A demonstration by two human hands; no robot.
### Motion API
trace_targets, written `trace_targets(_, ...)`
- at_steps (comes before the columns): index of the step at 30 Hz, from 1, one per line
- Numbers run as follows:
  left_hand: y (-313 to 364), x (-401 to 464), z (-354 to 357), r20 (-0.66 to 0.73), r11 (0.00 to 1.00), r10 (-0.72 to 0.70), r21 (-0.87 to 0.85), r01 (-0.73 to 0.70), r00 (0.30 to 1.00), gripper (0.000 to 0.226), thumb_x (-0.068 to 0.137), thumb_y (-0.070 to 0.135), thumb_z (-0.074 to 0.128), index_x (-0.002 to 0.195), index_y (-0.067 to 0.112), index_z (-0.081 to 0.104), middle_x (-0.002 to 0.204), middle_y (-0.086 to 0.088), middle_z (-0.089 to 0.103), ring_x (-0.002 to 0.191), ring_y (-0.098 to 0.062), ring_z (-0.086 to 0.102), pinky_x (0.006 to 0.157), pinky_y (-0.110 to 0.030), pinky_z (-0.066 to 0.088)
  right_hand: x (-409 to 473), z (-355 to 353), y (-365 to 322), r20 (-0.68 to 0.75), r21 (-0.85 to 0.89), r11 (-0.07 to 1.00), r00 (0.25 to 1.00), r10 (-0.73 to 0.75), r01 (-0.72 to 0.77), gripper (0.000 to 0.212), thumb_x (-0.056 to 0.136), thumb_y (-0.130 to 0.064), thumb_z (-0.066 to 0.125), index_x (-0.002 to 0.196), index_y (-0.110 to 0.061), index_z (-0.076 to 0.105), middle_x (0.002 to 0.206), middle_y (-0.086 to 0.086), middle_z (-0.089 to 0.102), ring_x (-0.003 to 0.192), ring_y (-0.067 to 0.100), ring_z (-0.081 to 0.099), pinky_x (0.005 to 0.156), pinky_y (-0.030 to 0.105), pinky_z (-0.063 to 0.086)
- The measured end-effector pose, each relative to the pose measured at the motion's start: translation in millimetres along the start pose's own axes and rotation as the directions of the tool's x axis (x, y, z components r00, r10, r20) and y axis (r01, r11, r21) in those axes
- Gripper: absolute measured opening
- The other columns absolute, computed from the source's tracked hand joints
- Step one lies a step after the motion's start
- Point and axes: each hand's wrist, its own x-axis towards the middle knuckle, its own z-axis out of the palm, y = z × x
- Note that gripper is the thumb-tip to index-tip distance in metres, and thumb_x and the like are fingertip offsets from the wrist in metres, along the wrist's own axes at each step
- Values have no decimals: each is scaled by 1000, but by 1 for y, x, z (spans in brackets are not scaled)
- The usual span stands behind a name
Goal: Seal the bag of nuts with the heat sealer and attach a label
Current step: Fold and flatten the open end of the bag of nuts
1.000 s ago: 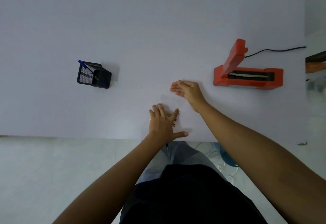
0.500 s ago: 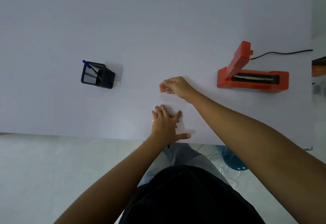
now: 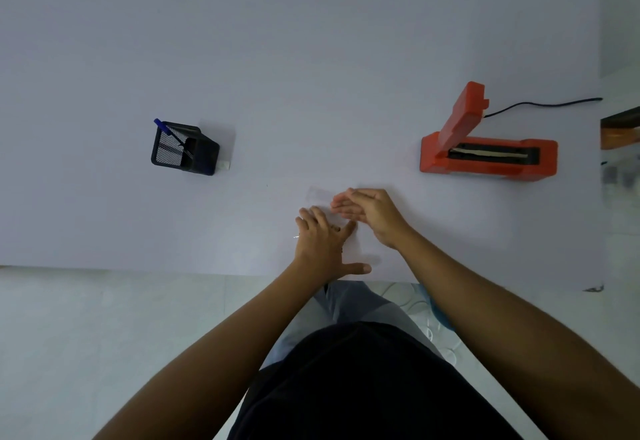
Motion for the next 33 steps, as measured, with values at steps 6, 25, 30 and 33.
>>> trace_targets(6,-1,1,2,19,1000,7,18,-7,1000,115,61,98,23,154,33,7,154,-36,14,139,-59,18,113,-65,21,12,-1,1,25,-23,996,996,83,-83,40,108,-25,42,117,3,70,109,17,76,99,25,76,94,35,59)
trace_targets(25,4,0,5,-18,1000,-28,9,28,999,116,58,100,16,154,35,9,155,-33,16,138,-58,18,112,-64,21,19,9,-8,70,-183,981,994,82,-68,36,105,-21,48,104,4,74,96,19,78,90,31,77,90,43,61)
trace_targets(30,3,-3,2,-10,1000,-20,-3,20,1000,111,61,98,20,153,37,10,155,-35,13,139,-58,17,111,-64,21,27,8,-19,72,-144,986,993,93,-82,37,106,-23,46,111,4,71,105,19,76,96,29,76,94,42,59)
trace_targets(33,4,-4,1,-17,1000,-23,-18,23,1000,109,62,98,23,152,38,11,153,-37,13,138,-59,17,111,-65,21,34,8,-26,-28,-73,997,999,36,-38,37,107,-24,44,112,2,70,107,19,76,99,28,75,93,40,58)
